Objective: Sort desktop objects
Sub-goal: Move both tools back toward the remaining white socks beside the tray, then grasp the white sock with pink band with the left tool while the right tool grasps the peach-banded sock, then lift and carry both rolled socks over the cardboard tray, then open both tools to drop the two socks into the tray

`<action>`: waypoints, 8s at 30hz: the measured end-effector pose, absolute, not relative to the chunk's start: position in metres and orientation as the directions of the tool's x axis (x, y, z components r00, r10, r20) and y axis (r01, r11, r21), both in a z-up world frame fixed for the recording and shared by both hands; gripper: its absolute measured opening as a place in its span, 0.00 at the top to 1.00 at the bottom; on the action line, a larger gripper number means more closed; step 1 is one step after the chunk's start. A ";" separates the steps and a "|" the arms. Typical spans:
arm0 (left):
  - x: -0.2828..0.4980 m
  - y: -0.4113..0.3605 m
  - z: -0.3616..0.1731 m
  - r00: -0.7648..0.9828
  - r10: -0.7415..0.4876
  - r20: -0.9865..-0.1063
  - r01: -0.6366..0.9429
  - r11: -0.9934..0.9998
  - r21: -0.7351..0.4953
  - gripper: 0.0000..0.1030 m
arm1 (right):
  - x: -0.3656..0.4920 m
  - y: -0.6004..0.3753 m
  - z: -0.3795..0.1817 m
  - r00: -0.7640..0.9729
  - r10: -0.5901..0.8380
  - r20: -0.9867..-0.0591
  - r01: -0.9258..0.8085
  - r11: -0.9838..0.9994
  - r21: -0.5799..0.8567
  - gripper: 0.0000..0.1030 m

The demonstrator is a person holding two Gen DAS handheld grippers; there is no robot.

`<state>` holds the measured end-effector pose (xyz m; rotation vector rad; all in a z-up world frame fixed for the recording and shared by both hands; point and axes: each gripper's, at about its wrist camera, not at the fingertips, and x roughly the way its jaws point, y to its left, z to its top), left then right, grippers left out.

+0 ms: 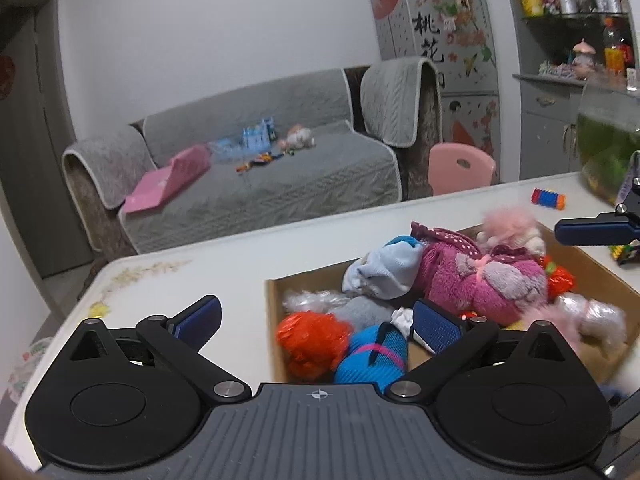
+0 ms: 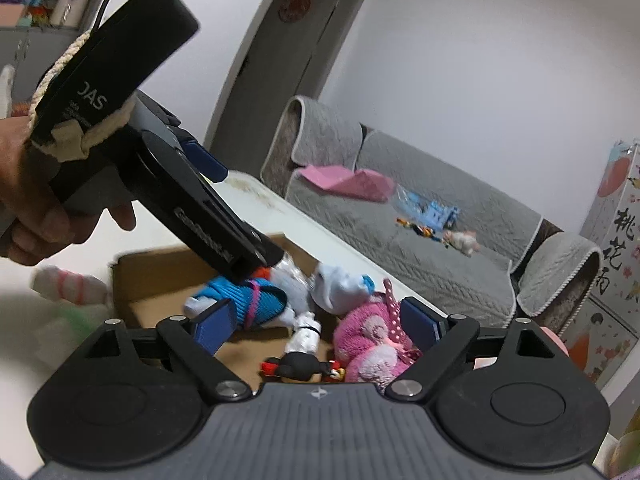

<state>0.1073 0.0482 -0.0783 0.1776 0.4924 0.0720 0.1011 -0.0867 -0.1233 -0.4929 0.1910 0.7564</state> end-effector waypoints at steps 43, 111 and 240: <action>0.033 0.093 -0.158 0.764 0.209 -0.610 -0.047 0.962 0.271 0.00 | 0.048 -0.065 -0.172 0.603 0.581 -0.546 -0.697 0.718 -0.006 0.17; 0.021 0.095 -0.151 0.736 0.009 -0.676 0.053 0.996 0.071 0.63 | 0.043 -0.084 -0.180 0.475 0.643 -0.601 -0.752 0.651 0.102 0.68; 0.126 0.010 -0.090 0.739 -0.153 -0.656 0.264 0.962 0.073 0.08 | 0.181 -0.172 -0.114 0.718 0.435 -0.543 -0.517 0.856 0.001 0.54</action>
